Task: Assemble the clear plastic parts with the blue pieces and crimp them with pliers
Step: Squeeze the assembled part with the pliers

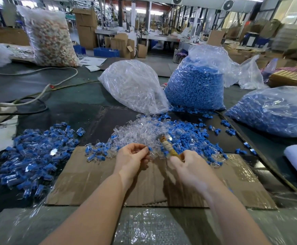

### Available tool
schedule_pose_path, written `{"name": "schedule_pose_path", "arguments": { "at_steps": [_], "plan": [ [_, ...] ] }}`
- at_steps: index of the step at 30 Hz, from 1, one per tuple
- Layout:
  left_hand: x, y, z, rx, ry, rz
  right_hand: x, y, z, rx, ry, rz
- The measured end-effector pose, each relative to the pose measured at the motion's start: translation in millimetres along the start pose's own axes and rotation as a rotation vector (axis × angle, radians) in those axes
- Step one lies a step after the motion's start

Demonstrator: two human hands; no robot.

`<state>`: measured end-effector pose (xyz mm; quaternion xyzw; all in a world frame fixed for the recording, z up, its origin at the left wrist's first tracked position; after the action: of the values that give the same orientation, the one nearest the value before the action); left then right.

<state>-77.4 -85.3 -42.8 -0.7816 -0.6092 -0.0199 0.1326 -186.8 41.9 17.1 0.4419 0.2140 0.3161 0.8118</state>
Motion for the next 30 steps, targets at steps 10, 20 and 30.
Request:
{"name": "schedule_pose_path", "arguments": {
  "at_steps": [10,20,30],
  "plan": [
    [-3.7,3.9,0.9,0.039,0.005,-0.055,13.9,0.0,20.0,-0.197,-0.001,0.277],
    [-3.6,5.7,-0.3,0.04,-0.017,-0.119,19.6,7.8,31.4,-0.142,0.046,0.356],
    [-3.2,6.7,-1.3,0.044,-0.009,-0.124,17.4,5.5,31.2,-0.232,0.044,0.395]
  ]
}}
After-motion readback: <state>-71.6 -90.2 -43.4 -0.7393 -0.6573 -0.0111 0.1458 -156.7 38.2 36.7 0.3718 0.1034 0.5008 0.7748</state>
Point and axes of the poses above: each hand's wrist, its own x-axis away from the middle knuckle, its own y-axis out of the back of the hand, z = x × y, the point moved 5 cm from there along -x, towards the middle knuckle, and after that the axes turned 14 degrees about -z, right-handed, at the moved point
